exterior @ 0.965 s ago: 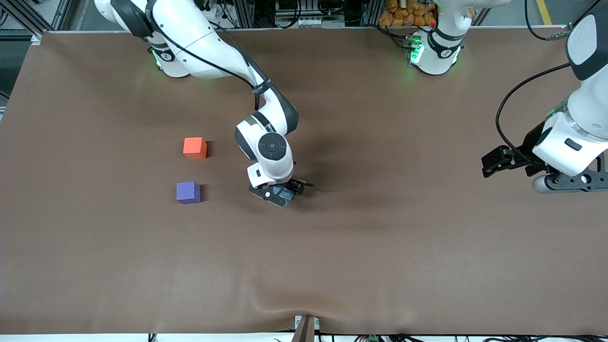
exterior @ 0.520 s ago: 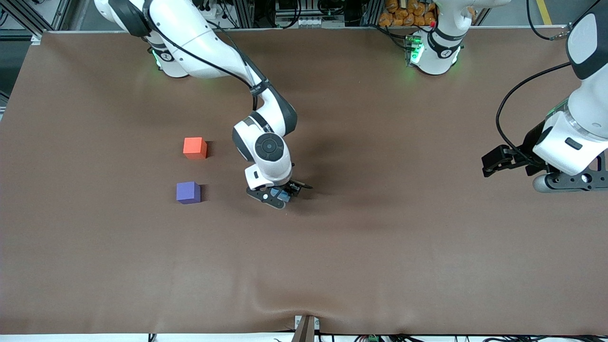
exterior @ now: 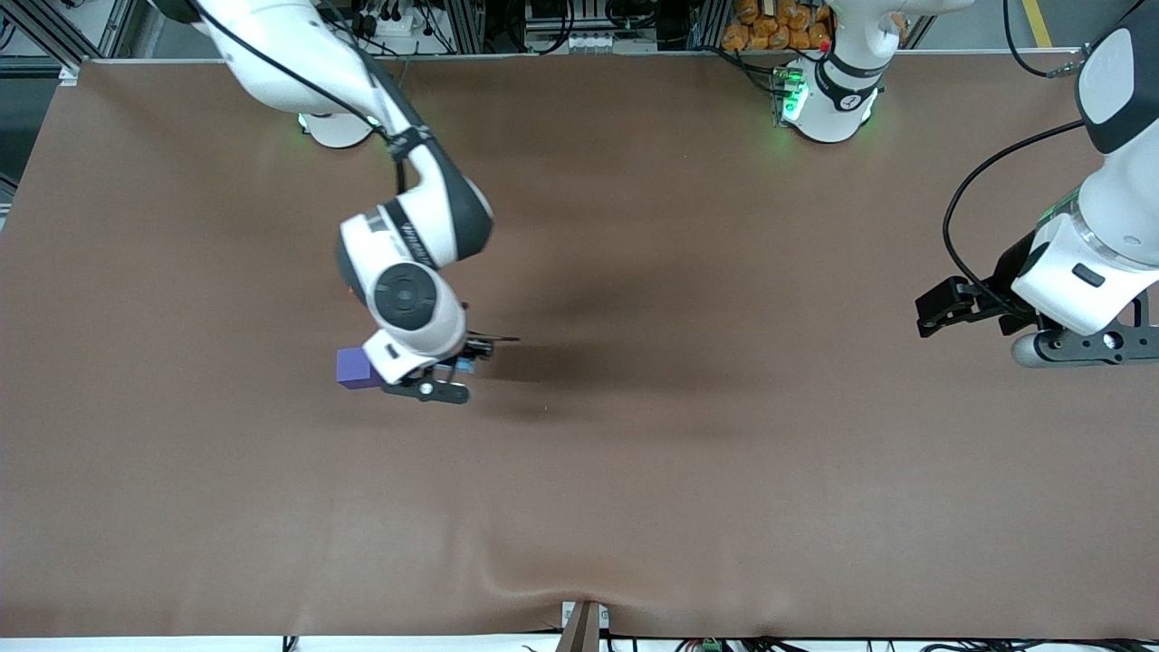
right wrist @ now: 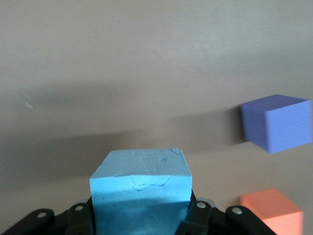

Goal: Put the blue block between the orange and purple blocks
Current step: 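Carry the blue block with the right gripper toward the orange block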

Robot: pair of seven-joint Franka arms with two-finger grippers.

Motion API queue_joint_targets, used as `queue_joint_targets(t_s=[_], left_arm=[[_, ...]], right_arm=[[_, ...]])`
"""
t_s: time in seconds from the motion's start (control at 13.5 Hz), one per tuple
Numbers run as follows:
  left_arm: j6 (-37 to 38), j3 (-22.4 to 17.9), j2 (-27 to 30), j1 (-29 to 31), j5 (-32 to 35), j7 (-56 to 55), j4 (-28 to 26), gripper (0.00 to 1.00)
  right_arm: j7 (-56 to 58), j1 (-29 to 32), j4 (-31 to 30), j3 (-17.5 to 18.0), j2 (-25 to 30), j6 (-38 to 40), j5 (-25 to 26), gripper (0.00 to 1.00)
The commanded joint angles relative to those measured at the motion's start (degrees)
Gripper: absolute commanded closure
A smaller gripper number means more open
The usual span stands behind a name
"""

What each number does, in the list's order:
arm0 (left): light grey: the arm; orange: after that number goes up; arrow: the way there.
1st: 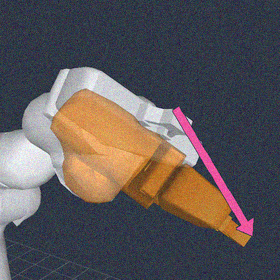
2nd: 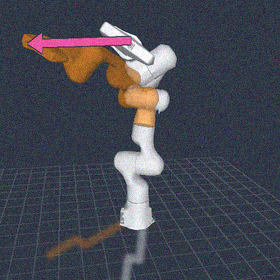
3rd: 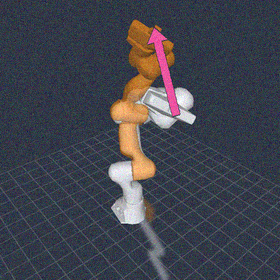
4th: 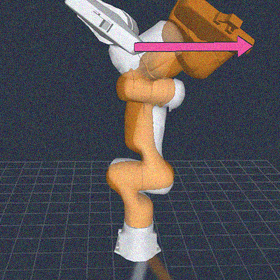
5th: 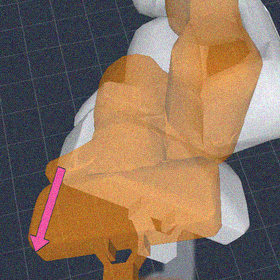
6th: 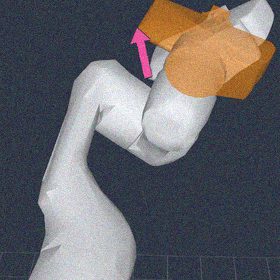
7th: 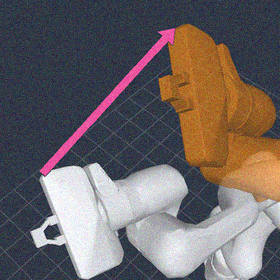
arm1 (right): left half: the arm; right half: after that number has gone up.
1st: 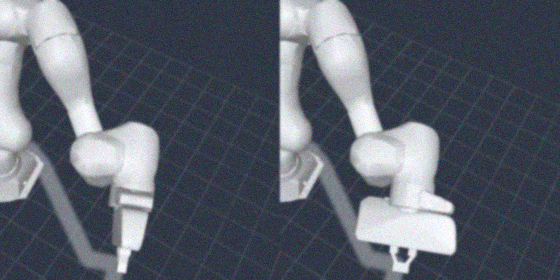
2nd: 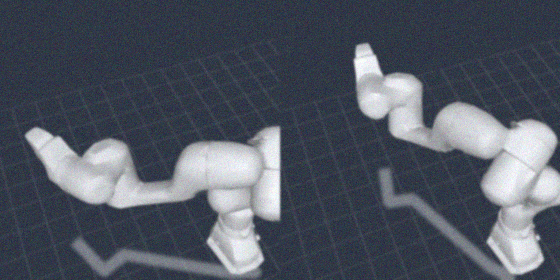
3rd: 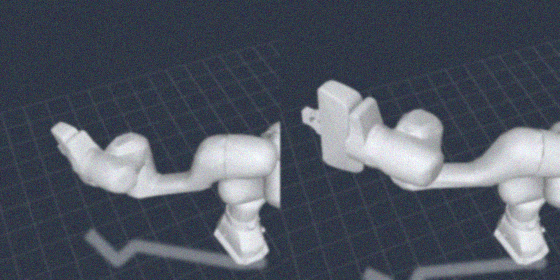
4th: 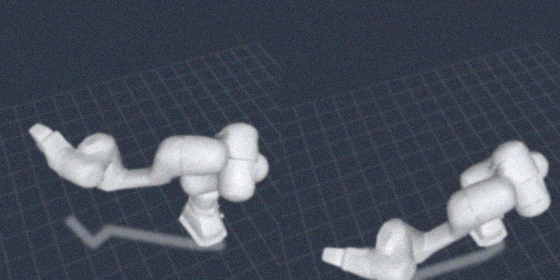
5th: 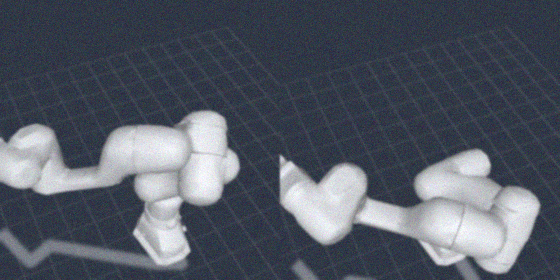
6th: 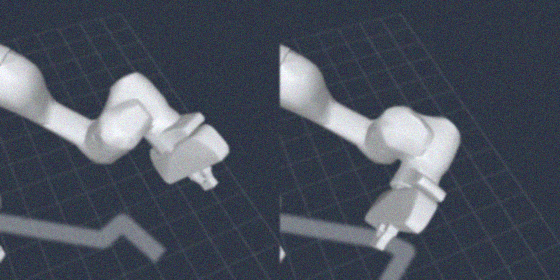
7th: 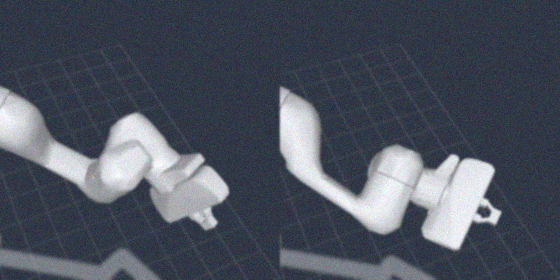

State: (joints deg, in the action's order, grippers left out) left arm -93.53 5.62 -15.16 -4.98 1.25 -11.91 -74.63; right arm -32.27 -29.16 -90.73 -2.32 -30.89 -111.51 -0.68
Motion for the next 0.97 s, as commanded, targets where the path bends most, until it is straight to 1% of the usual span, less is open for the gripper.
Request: queue_joint_targets(t_s=[0.0,0.22,0.45,0.67,0.89], left_arm=[[-0.25,0.62,1.27,0.67,0.95,-0.05,-1.22,0.00],[-0.33,0.71,1.10,0.67,0.86,-0.05,-1.22,0.00],[-0.25,0.62,1.36,0.76,0.86,-0.05,-1.22,0.00],[-0.33,0.62,1.36,1.46,0.86,0.04,-1.13,0.00],[-0.51,0.53,1.19,1.37,0.69,-0.05,-1.13,0.00]], right_arm=[[7.71,3.22,-13.91,0.83,7.93,-5.46,1.29,0.66],[17.21,8.49,-22.18,0.92,12.42,-8.54,1.38,0.65],[22.94,12.97,-27.64,0.92,16.03,-10.13,1.30,0.65],[25.50,15.44,-31.42,1.00,17.27,-12.23,1.21,0.65],[25.41,15.71,-36.87,1.00,17.19,-20.48,1.12,0.64]])
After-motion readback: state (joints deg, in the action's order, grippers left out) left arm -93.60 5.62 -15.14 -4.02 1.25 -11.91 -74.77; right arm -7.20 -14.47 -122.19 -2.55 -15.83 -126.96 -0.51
